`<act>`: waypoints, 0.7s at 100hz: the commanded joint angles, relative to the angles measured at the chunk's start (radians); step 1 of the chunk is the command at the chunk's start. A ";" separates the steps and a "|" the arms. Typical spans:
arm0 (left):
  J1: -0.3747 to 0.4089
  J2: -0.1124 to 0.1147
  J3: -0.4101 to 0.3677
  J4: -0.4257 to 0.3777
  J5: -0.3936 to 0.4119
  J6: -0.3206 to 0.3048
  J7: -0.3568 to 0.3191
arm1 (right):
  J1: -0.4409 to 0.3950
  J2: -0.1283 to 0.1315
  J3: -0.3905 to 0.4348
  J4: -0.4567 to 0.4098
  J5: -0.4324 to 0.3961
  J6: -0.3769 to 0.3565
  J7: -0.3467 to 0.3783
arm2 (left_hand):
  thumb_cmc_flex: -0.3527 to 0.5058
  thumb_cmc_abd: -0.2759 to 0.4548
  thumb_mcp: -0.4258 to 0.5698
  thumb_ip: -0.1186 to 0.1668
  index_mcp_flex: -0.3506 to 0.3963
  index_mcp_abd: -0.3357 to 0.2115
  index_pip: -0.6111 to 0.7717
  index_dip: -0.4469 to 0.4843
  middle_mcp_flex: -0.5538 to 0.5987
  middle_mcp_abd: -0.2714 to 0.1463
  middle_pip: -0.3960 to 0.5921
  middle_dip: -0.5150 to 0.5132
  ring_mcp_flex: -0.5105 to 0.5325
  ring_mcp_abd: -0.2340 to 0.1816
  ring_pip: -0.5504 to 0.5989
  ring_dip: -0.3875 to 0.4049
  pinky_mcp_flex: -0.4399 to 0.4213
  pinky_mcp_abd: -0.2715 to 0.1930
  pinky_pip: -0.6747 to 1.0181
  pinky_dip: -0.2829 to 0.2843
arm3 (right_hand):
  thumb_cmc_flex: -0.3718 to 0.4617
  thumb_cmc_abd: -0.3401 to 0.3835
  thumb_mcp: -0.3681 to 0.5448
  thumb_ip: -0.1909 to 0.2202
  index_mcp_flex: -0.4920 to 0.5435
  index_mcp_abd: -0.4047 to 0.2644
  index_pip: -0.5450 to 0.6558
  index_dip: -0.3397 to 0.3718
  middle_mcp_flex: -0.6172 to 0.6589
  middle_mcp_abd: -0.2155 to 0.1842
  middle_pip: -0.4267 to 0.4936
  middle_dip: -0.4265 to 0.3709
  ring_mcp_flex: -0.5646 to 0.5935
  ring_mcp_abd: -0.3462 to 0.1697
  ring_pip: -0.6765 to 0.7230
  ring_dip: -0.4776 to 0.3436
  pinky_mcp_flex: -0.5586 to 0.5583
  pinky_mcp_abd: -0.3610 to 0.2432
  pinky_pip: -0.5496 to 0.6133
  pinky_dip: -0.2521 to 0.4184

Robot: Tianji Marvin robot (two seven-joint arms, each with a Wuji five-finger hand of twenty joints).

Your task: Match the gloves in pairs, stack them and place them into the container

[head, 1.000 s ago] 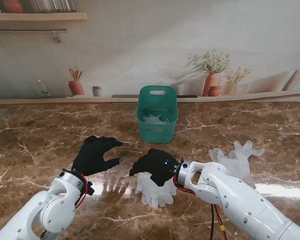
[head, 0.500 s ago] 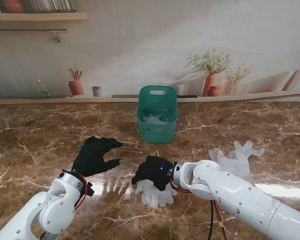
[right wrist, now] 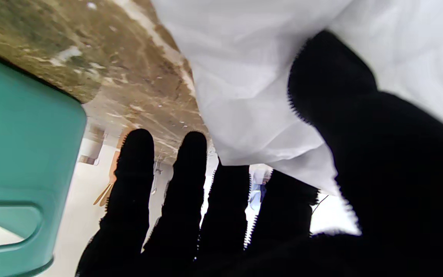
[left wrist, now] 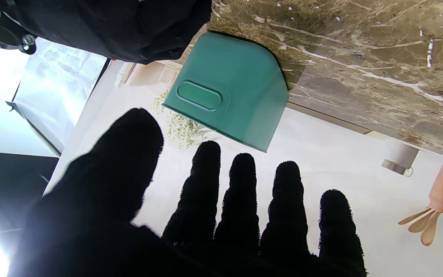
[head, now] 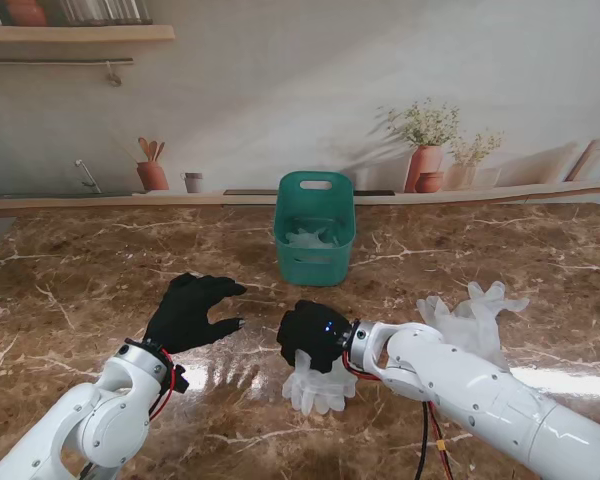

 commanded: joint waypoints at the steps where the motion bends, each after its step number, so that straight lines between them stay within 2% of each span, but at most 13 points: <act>1: 0.001 0.001 0.003 -0.001 -0.002 -0.004 -0.001 | -0.031 0.005 0.040 -0.005 -0.002 -0.011 0.002 | -0.007 0.036 -0.027 0.020 0.021 -0.020 -0.008 -0.004 0.009 -0.025 -0.026 -0.011 -0.022 -0.047 -0.021 -0.009 -0.020 0.003 -0.037 0.003 | -0.001 -0.039 0.013 -0.051 0.034 -0.037 0.012 0.032 0.084 0.005 -0.037 -0.083 0.097 -0.014 -0.070 -0.059 0.062 -0.005 0.064 0.026; 8: -0.001 0.001 0.004 -0.001 -0.003 -0.004 -0.001 | -0.059 -0.001 0.088 -0.013 0.000 -0.016 -0.022 | -0.006 0.036 -0.027 0.020 0.021 -0.021 -0.008 -0.004 0.008 -0.026 -0.026 -0.011 -0.022 -0.047 -0.021 -0.009 -0.020 0.003 -0.039 0.002 | 0.002 -0.029 0.019 -0.048 0.032 -0.029 0.013 0.039 0.234 -0.006 -0.008 -0.097 0.227 -0.004 -0.083 -0.067 0.120 -0.001 0.103 0.030; 10: -0.001 0.001 0.004 0.000 -0.003 -0.004 -0.001 | -0.069 -0.004 0.105 -0.015 0.003 -0.017 -0.027 | -0.006 0.036 -0.027 0.020 0.022 -0.022 -0.007 -0.004 0.009 -0.028 -0.026 -0.011 -0.021 -0.047 -0.020 -0.008 -0.020 0.003 -0.039 0.002 | 0.007 -0.029 0.022 -0.047 0.030 -0.022 0.012 0.048 0.307 -0.012 0.005 -0.022 0.287 -0.001 -0.090 -0.049 0.142 0.003 0.126 0.025; 15: -0.002 0.001 0.005 0.000 -0.003 -0.004 0.000 | -0.093 -0.010 0.146 -0.022 0.012 -0.023 -0.039 | -0.006 0.037 -0.028 0.020 0.023 -0.023 -0.007 -0.003 0.011 -0.028 -0.025 -0.011 -0.021 -0.049 -0.020 -0.008 -0.020 0.003 -0.040 0.002 | 0.013 -0.027 0.021 -0.048 0.030 -0.010 0.018 0.052 0.367 -0.021 0.033 0.063 0.334 0.002 -0.075 -0.024 0.159 0.007 0.145 0.023; 21: -0.003 0.001 0.005 0.001 -0.004 -0.006 -0.001 | -0.123 -0.016 0.196 -0.036 0.019 -0.024 -0.050 | -0.007 0.037 -0.028 0.020 0.023 -0.025 -0.006 -0.003 0.011 -0.030 -0.026 -0.011 -0.019 -0.050 -0.020 -0.009 -0.020 0.002 -0.040 0.001 | 0.012 -0.025 0.024 -0.047 0.027 -0.003 0.022 0.051 0.389 -0.027 0.050 0.126 0.350 0.004 -0.062 -0.002 0.164 0.008 0.155 0.022; 37: -0.003 0.001 0.006 0.002 -0.006 -0.007 -0.002 | -0.214 -0.014 0.323 -0.089 0.015 -0.039 -0.050 | -0.007 0.037 -0.028 0.020 0.023 -0.027 -0.005 -0.002 0.011 -0.035 -0.027 -0.012 -0.018 -0.052 -0.021 -0.009 -0.020 0.001 -0.042 0.001 | 0.007 -0.025 0.023 -0.047 0.025 0.009 0.025 0.050 0.393 -0.022 0.064 0.173 0.348 0.004 -0.046 0.020 0.156 0.011 0.157 0.020; 53: -0.003 0.000 0.009 0.004 -0.009 -0.009 -0.001 | -0.314 0.003 0.443 -0.139 -0.033 -0.065 -0.045 | -0.004 0.040 -0.028 0.021 0.021 -0.028 -0.006 -0.003 0.009 -0.035 -0.030 -0.013 -0.019 -0.054 -0.023 -0.011 -0.021 0.000 -0.047 -0.001 | -0.005 -0.034 0.027 -0.045 0.026 0.008 0.023 0.046 0.339 -0.015 0.018 0.146 0.299 0.003 -0.070 0.018 0.116 0.018 0.122 0.007; 58: -0.004 0.000 0.010 0.005 -0.011 -0.011 -0.001 | -0.347 0.008 0.478 -0.156 -0.046 -0.073 -0.036 | -0.003 0.040 -0.028 0.021 0.020 -0.026 -0.007 -0.003 0.009 -0.033 -0.030 -0.014 -0.020 -0.053 -0.024 -0.011 -0.021 -0.001 -0.049 -0.001 | -0.009 -0.042 0.033 -0.045 0.028 0.008 0.022 0.043 0.298 -0.006 -0.013 0.104 0.268 0.002 -0.100 0.005 0.096 0.022 0.096 0.002; 59: -0.004 0.000 0.011 0.005 -0.011 -0.011 -0.001 | -0.353 0.009 0.484 -0.159 -0.048 -0.074 -0.033 | -0.004 0.040 -0.029 0.021 0.021 -0.028 -0.007 -0.003 0.009 -0.034 -0.030 -0.014 -0.020 -0.055 -0.024 -0.011 -0.021 -0.001 -0.049 -0.001 | -0.009 -0.043 0.033 -0.045 0.029 0.007 0.022 0.043 0.285 -0.003 -0.013 0.054 0.258 0.003 -0.108 0.000 0.091 0.022 0.088 0.006; 61: -0.005 0.000 0.012 0.006 -0.012 -0.011 -0.001 | -0.365 0.011 0.495 -0.165 -0.054 -0.076 -0.029 | -0.003 0.040 -0.028 0.021 0.020 -0.026 -0.007 -0.003 0.008 -0.033 -0.031 -0.014 -0.020 -0.055 -0.024 -0.011 -0.021 -0.001 -0.049 -0.002 | -0.010 -0.043 0.033 -0.046 0.029 0.005 0.021 0.043 0.267 0.000 -0.016 0.015 0.245 0.002 -0.116 -0.005 0.081 0.024 0.078 0.008; 70: -0.009 0.000 0.016 0.008 -0.014 -0.011 0.000 | -0.404 0.020 0.530 -0.181 -0.080 -0.076 -0.019 | -0.001 0.041 -0.028 0.021 0.019 -0.024 -0.008 -0.003 0.006 -0.032 -0.031 -0.014 -0.022 -0.054 -0.026 -0.012 -0.021 -0.001 -0.051 -0.002 | -0.017 -0.050 0.039 -0.046 0.031 -0.006 0.017 0.045 0.210 0.012 -0.054 -0.030 0.208 0.006 -0.146 -0.023 0.060 0.029 0.052 0.004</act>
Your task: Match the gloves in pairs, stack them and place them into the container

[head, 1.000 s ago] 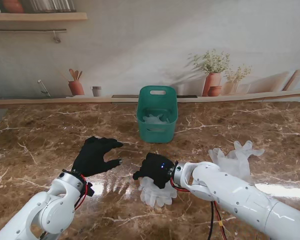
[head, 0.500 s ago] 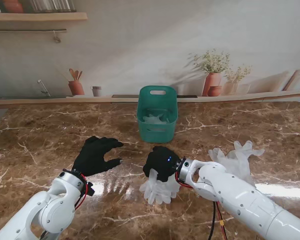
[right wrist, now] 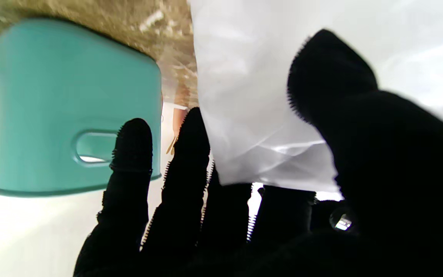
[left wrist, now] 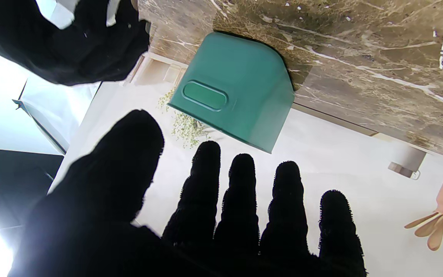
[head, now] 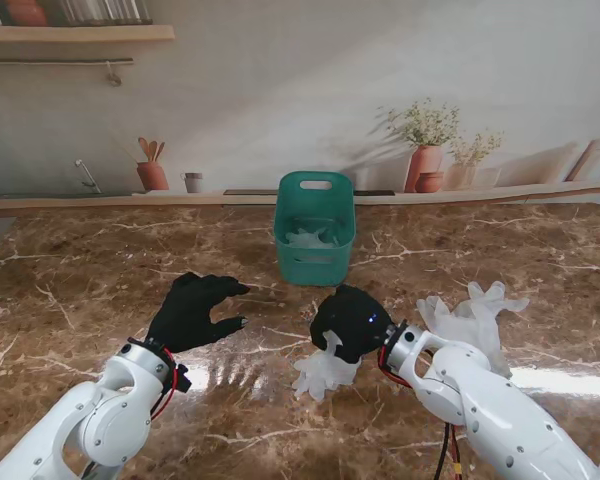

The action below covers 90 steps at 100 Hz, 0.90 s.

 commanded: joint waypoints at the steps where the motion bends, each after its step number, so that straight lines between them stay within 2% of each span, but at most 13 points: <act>1: -0.001 0.000 0.008 0.005 -0.003 -0.003 0.001 | -0.042 0.021 0.014 0.004 -0.015 0.004 0.026 | -0.001 0.031 -0.030 0.021 0.019 -0.024 -0.008 -0.003 0.006 -0.026 -0.021 -0.009 -0.023 -0.053 -0.026 -0.012 -0.022 -0.001 -0.040 -0.002 | -0.010 -0.040 0.033 -0.045 0.017 -0.021 0.016 0.017 -0.042 0.014 -0.030 -0.042 -0.044 0.001 -0.023 -0.029 -0.022 0.013 -0.026 0.001; 13: -0.005 -0.001 0.013 0.006 -0.006 -0.004 0.001 | -0.065 0.023 0.028 0.010 -0.009 0.001 0.056 | 0.000 0.032 -0.030 0.021 0.018 -0.024 -0.009 -0.004 0.004 -0.026 -0.022 -0.010 -0.022 -0.054 -0.026 -0.012 -0.021 -0.001 -0.042 -0.001 | -0.017 -0.034 0.035 -0.043 0.013 -0.020 0.007 0.013 -0.119 0.043 -0.092 -0.116 -0.083 0.019 -0.078 -0.073 -0.047 0.025 -0.070 -0.004; 27: -0.010 -0.001 0.016 0.008 -0.007 -0.006 0.000 | -0.079 0.019 0.047 0.015 0.061 -0.048 0.163 | 0.002 0.032 -0.029 0.022 0.017 -0.021 -0.010 -0.005 0.006 -0.026 -0.021 -0.009 -0.022 -0.051 -0.025 -0.012 -0.021 0.000 -0.043 0.000 | -0.166 0.019 -0.010 -0.046 -0.060 0.061 -0.039 -0.102 -0.262 0.103 -0.181 -0.237 -0.183 0.098 -0.227 -0.188 -0.124 0.076 -0.208 -0.054; 34: -0.011 -0.001 0.018 0.008 -0.008 -0.005 0.001 | -0.084 0.012 0.053 0.016 0.112 -0.061 0.207 | 0.001 0.033 -0.029 0.021 0.017 -0.021 -0.011 -0.005 0.006 -0.026 -0.021 -0.009 -0.022 -0.051 -0.025 -0.012 -0.021 0.000 -0.043 0.001 | -0.269 0.054 -0.007 0.049 -0.047 0.139 -0.160 -0.025 -0.316 0.133 -0.207 -0.290 -0.201 0.157 -0.274 -0.235 -0.129 0.108 -0.243 -0.083; 36: -0.011 -0.001 0.018 0.008 -0.008 -0.005 0.000 | -0.083 0.010 0.049 0.020 0.122 -0.062 0.209 | 0.001 0.032 -0.030 0.021 0.017 -0.021 -0.011 -0.005 0.006 -0.026 -0.020 -0.009 -0.022 -0.050 -0.025 -0.012 -0.021 0.000 -0.043 0.001 | -0.301 0.041 0.005 0.116 -0.057 0.162 -0.208 0.032 -0.341 0.146 -0.218 -0.307 -0.198 0.180 -0.284 -0.249 -0.117 0.125 -0.245 -0.098; 41: -0.011 0.000 0.018 0.007 -0.008 -0.004 -0.004 | -0.076 0.007 0.035 0.031 0.134 -0.056 0.206 | 0.001 0.032 -0.030 0.021 0.017 -0.020 -0.012 -0.005 0.006 -0.027 -0.021 -0.009 -0.022 -0.049 -0.025 -0.012 -0.021 0.000 -0.044 0.001 | -0.310 -0.017 0.035 0.113 -0.080 0.174 -0.222 0.062 -0.374 0.164 -0.232 -0.327 -0.180 0.203 -0.293 -0.265 -0.077 0.142 -0.233 -0.113; 51: -0.010 0.001 0.017 0.005 -0.009 -0.004 -0.008 | -0.047 0.006 -0.020 0.068 0.133 -0.034 0.178 | 0.000 0.031 -0.031 0.021 0.017 -0.021 -0.013 -0.006 0.007 -0.027 -0.021 -0.009 -0.021 -0.050 -0.024 -0.011 -0.022 0.000 -0.046 0.001 | -0.231 -0.117 0.082 0.102 -0.118 0.165 -0.194 0.128 -0.369 0.178 -0.202 -0.338 -0.055 0.202 -0.242 -0.253 0.062 0.130 -0.120 -0.125; 58: -0.011 0.000 0.016 0.006 -0.010 -0.006 -0.007 | -0.023 0.005 -0.061 0.097 0.139 -0.014 0.156 | -0.002 0.032 -0.031 0.021 0.017 -0.021 -0.013 -0.006 0.006 -0.028 -0.021 -0.009 -0.019 -0.051 -0.023 -0.011 -0.021 0.000 -0.047 0.001 | -0.098 -0.093 0.067 0.120 -0.130 0.153 -0.151 0.197 -0.321 0.160 -0.141 -0.305 0.075 0.162 -0.167 -0.193 0.155 0.087 -0.025 -0.148; 62: -0.011 0.000 0.016 0.006 -0.010 -0.008 -0.007 | -0.005 0.006 -0.088 0.118 0.132 -0.003 0.133 | -0.003 0.031 -0.031 0.021 0.018 -0.021 -0.013 -0.006 0.007 -0.028 -0.020 -0.009 -0.020 -0.049 -0.023 -0.011 -0.021 0.000 -0.047 0.001 | -0.009 -0.082 0.047 0.030 -0.116 0.125 -0.108 0.206 -0.247 0.137 -0.077 -0.257 0.183 0.119 -0.092 -0.132 0.226 0.051 0.047 -0.157; 65: -0.011 0.000 0.015 0.006 -0.009 -0.010 -0.007 | 0.007 0.006 -0.105 0.134 0.130 0.001 0.116 | -0.004 0.031 -0.031 0.021 0.018 -0.020 -0.013 -0.006 0.008 -0.027 -0.020 -0.009 -0.020 -0.050 -0.023 -0.011 -0.021 0.000 -0.048 0.001 | 0.048 -0.082 0.037 -0.001 -0.094 0.108 -0.070 0.202 -0.164 0.112 -0.015 -0.209 0.255 0.092 -0.036 -0.088 0.273 0.032 0.096 -0.159; 69: -0.011 0.001 0.014 0.007 -0.009 -0.012 -0.007 | 0.021 0.002 -0.126 0.157 0.138 0.002 0.091 | -0.005 0.031 -0.032 0.021 0.017 -0.021 -0.013 -0.006 0.007 -0.028 -0.020 -0.009 -0.021 -0.049 -0.023 -0.011 -0.022 -0.001 -0.049 0.001 | 0.114 -0.068 0.021 -0.005 -0.058 0.097 -0.025 0.183 -0.048 0.087 0.058 -0.147 0.331 0.083 0.045 -0.013 0.332 0.019 0.163 -0.154; 76: -0.010 0.001 0.012 0.007 -0.010 -0.013 -0.009 | 0.038 -0.003 -0.149 0.185 0.145 0.009 0.042 | -0.006 0.032 -0.031 0.021 0.017 -0.022 -0.013 -0.006 0.008 -0.030 -0.020 -0.009 -0.021 -0.051 -0.023 -0.011 -0.022 -0.002 -0.051 0.001 | 0.218 -0.038 -0.005 0.009 0.027 0.088 0.048 0.114 0.153 0.058 0.092 0.080 0.436 0.076 0.223 0.032 0.428 0.017 0.275 -0.152; 90: -0.008 0.000 0.013 0.008 -0.013 -0.012 -0.007 | 0.024 -0.014 -0.116 0.165 0.152 -0.004 0.003 | -0.007 0.032 -0.031 0.021 0.016 -0.023 -0.013 -0.006 0.009 -0.029 -0.020 -0.009 -0.021 -0.051 -0.023 -0.011 -0.022 -0.002 -0.054 0.001 | 0.255 -0.022 -0.020 0.025 0.078 0.103 0.063 0.057 0.228 0.062 0.128 0.114 0.487 0.082 0.319 0.040 0.491 0.018 0.335 -0.138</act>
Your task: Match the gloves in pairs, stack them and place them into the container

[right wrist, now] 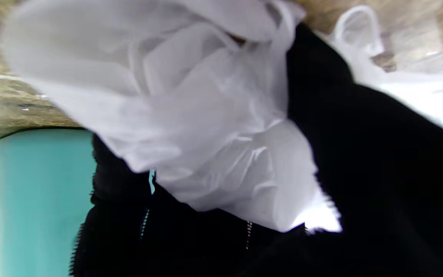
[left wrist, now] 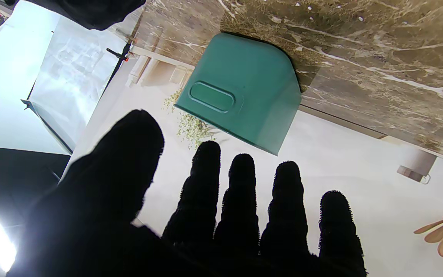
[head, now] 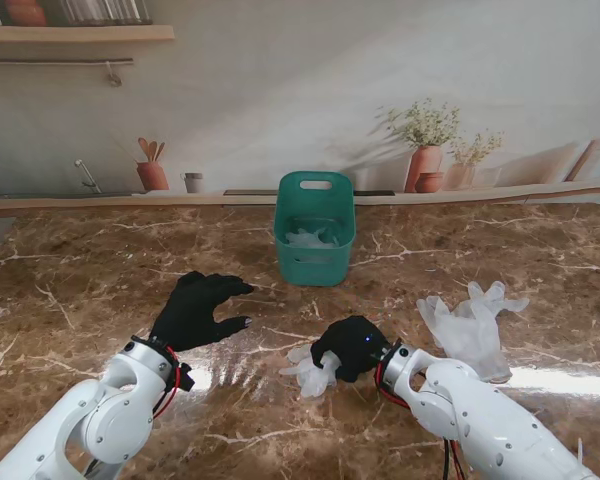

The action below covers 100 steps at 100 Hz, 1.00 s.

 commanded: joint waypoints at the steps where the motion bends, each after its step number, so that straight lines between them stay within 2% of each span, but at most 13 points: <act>1: 0.006 0.000 0.002 0.002 -0.003 -0.001 0.001 | -0.036 -0.004 0.029 -0.006 -0.006 -0.001 0.009 | -0.007 0.032 -0.031 0.021 0.016 -0.023 -0.013 -0.006 0.009 -0.029 -0.019 -0.009 -0.022 -0.052 -0.024 -0.011 -0.022 -0.003 -0.040 0.001 | 0.125 0.005 0.009 0.021 0.037 -0.007 0.039 -0.017 0.051 -0.030 0.044 0.025 0.066 -0.007 0.054 0.026 0.035 -0.018 0.040 0.001; 29: 0.009 0.001 0.002 0.002 -0.008 -0.002 -0.003 | -0.101 -0.017 0.213 -0.237 -0.033 -0.020 0.048 | -0.006 0.034 -0.032 0.021 0.013 -0.023 -0.014 -0.007 0.005 -0.030 -0.021 -0.010 -0.025 -0.053 -0.026 -0.012 -0.023 -0.005 -0.049 0.001 | 0.129 0.029 0.008 0.029 0.035 -0.001 0.035 -0.046 0.055 -0.027 0.038 0.026 0.063 -0.001 0.062 0.031 0.037 -0.019 0.044 0.002; 41: 0.010 0.001 0.001 0.002 -0.009 -0.007 -0.004 | -0.082 -0.022 0.252 -0.303 -0.039 -0.011 0.068 | -0.006 0.034 -0.035 0.021 0.010 -0.024 -0.016 -0.007 0.003 -0.031 -0.022 -0.010 -0.028 -0.054 -0.028 -0.013 -0.024 -0.006 -0.052 0.002 | 0.129 0.033 0.009 0.031 0.034 -0.002 0.038 -0.050 0.053 -0.026 0.038 0.029 0.062 -0.001 0.062 0.033 0.037 -0.021 0.043 0.002; 51: 0.014 0.001 -0.002 0.001 -0.009 -0.012 -0.005 | -0.036 -0.024 0.263 -0.325 -0.046 0.007 0.088 | -0.005 0.036 -0.037 0.021 0.008 -0.022 -0.017 -0.008 0.001 -0.030 -0.023 -0.011 -0.030 -0.055 -0.030 -0.014 -0.025 -0.007 -0.056 0.003 | 0.127 0.037 0.010 0.032 0.031 -0.004 0.040 -0.054 0.052 -0.028 0.036 0.031 0.062 -0.003 0.062 0.035 0.037 -0.021 0.043 0.003; 70: 0.029 0.000 -0.013 -0.009 -0.004 -0.013 0.004 | 0.077 -0.033 0.247 -0.304 -0.029 0.060 0.120 | -0.003 0.038 -0.042 0.022 0.010 -0.021 -0.017 -0.008 0.001 -0.027 -0.024 -0.012 -0.029 -0.054 -0.030 -0.015 -0.024 -0.006 -0.059 0.006 | 0.124 0.042 0.009 0.032 0.027 -0.004 0.043 -0.058 0.049 -0.027 0.034 0.033 0.062 -0.004 0.059 0.037 0.034 -0.026 0.043 0.004; 100: 0.037 0.002 -0.016 -0.015 -0.007 -0.008 -0.008 | 0.278 -0.056 0.116 -0.154 0.016 0.176 0.103 | 0.000 0.036 -0.044 0.023 0.011 -0.019 -0.018 -0.009 0.002 -0.026 -0.023 -0.011 -0.029 -0.051 -0.029 -0.015 -0.024 -0.006 -0.065 0.009 | 0.126 0.052 0.002 0.034 0.022 -0.001 0.046 -0.064 0.040 -0.026 0.028 0.037 0.056 -0.001 0.052 0.040 0.031 -0.028 0.042 0.007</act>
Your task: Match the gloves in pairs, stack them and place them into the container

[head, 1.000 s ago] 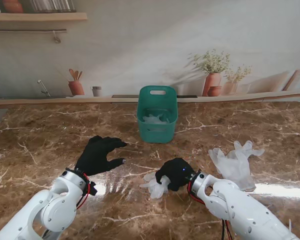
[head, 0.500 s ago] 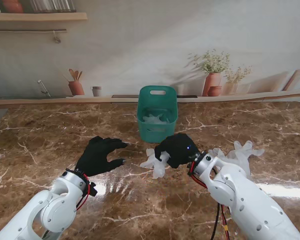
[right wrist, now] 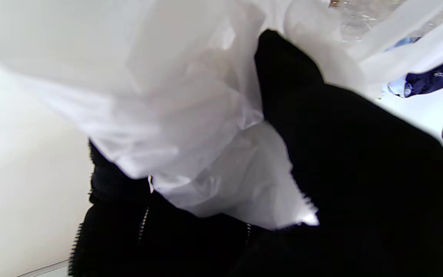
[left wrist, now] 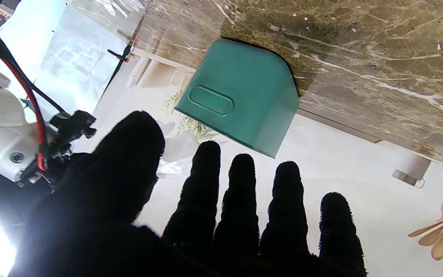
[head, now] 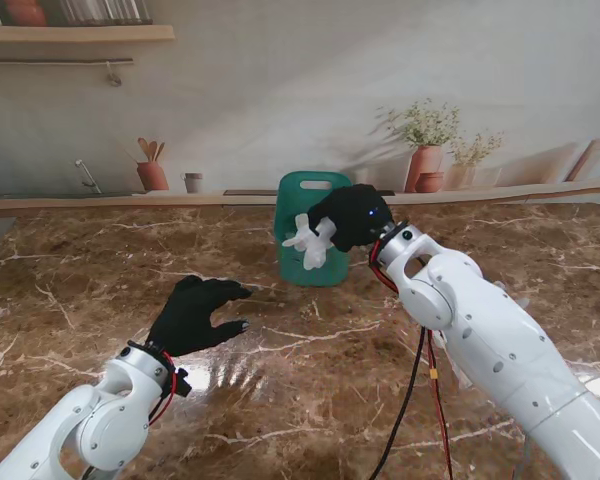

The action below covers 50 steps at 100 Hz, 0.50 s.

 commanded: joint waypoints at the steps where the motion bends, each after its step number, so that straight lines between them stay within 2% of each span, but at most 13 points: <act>1: 0.007 0.001 0.004 -0.002 -0.001 0.002 -0.002 | 0.047 -0.014 -0.012 0.025 0.004 0.011 0.010 | -0.001 0.026 -0.044 0.023 0.011 -0.018 -0.017 -0.009 0.002 -0.025 -0.022 -0.011 -0.030 -0.051 -0.028 -0.010 -0.024 -0.005 -0.029 0.010 | 0.047 0.022 0.013 0.031 0.003 -0.004 0.034 -0.009 0.020 -0.030 0.025 0.024 0.045 -0.005 0.017 0.017 0.011 -0.027 0.028 0.007; 24: 0.012 0.001 0.003 -0.004 -0.003 0.003 0.000 | 0.196 -0.037 -0.151 0.157 0.040 0.067 -0.006 | -0.003 0.025 -0.042 0.023 0.012 -0.020 -0.017 -0.009 0.004 -0.026 -0.021 -0.010 -0.031 -0.055 -0.028 -0.009 -0.025 -0.007 -0.034 0.011 | 0.047 0.029 0.009 0.032 -0.001 -0.004 0.034 -0.014 0.017 -0.026 0.020 0.022 0.042 -0.006 0.012 0.018 0.007 -0.030 0.026 0.010; 50: 0.030 0.001 -0.013 -0.007 -0.001 0.002 0.001 | 0.384 -0.072 -0.366 0.342 0.071 0.120 -0.017 | -0.008 0.022 -0.039 0.022 0.012 -0.023 -0.016 -0.008 0.004 -0.029 -0.022 -0.010 -0.032 -0.058 -0.028 -0.010 -0.025 -0.009 -0.040 0.013 | 0.045 0.035 0.005 0.034 -0.005 -0.004 0.034 -0.020 0.012 -0.026 0.014 0.019 0.038 -0.006 0.006 0.018 0.004 -0.035 0.023 0.012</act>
